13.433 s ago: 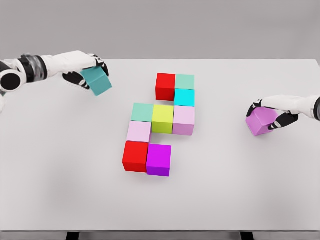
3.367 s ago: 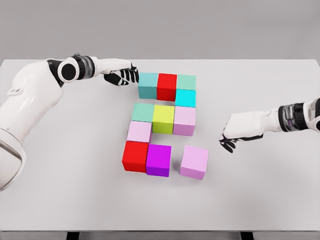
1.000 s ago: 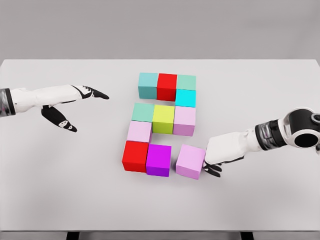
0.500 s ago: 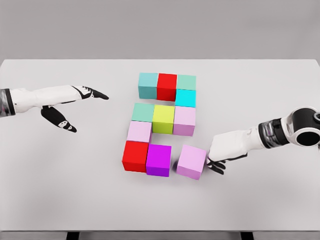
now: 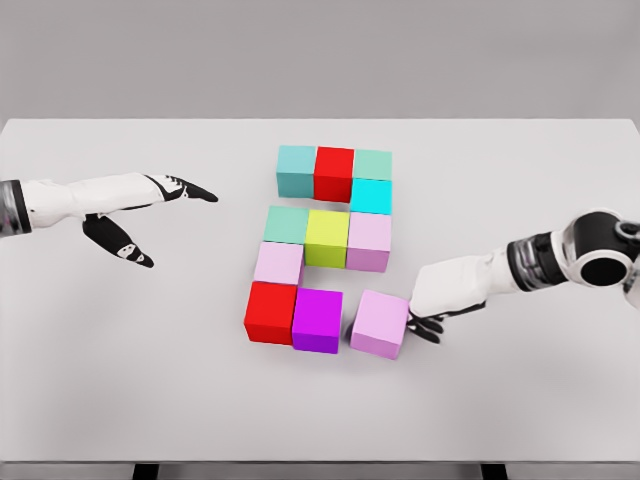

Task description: Assemble the squares on the desktop into the number 2

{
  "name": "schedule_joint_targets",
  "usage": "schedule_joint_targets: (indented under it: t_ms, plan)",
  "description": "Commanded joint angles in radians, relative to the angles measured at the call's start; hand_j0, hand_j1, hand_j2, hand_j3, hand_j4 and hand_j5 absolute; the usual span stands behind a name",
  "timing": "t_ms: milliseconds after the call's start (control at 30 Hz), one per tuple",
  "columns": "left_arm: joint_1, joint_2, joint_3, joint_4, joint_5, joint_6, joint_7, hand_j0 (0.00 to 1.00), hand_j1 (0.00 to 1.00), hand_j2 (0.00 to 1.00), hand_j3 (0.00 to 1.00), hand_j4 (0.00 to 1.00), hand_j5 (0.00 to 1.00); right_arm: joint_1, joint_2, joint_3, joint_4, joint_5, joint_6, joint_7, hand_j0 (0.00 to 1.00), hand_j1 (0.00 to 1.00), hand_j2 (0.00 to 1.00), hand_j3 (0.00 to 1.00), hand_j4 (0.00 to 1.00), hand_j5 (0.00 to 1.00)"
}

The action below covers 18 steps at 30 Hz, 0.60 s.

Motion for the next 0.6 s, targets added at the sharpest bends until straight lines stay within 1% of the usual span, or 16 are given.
schedule_joint_targets:
  t_ms: [0, 433, 567]
  plan:
    - [0.0, 0.001, 0.0, -0.001, 0.008, 0.002, -0.001, 1.0, 1.0, 1.0, 1.0, 1.0, 1.0, 0.0, 0.005, -0.001, -0.001, -0.004, 0.002, 0.0, 0.2, 0.2, 0.2, 0.2, 0.2, 0.2]
    - [0.005, 0.001, 0.003, -0.002, 0.008, 0.002, -0.001, 1.0, 1.0, 1.0, 1.0, 1.0, 1.0, 0.002, -0.001, -0.001, 0.028, -0.004, 0.002, 0.0, 0.2, 0.2, 0.2, 0.2, 0.2, 0.2]
    - [0.006, 0.001, 0.002, -0.002, 0.008, 0.002, -0.001, 1.0, 1.0, 1.0, 1.0, 1.0, 1.0, 0.002, -0.004, -0.001, 0.026, -0.004, 0.002, 0.0, 0.2, 0.2, 0.2, 0.2, 0.2, 0.2]
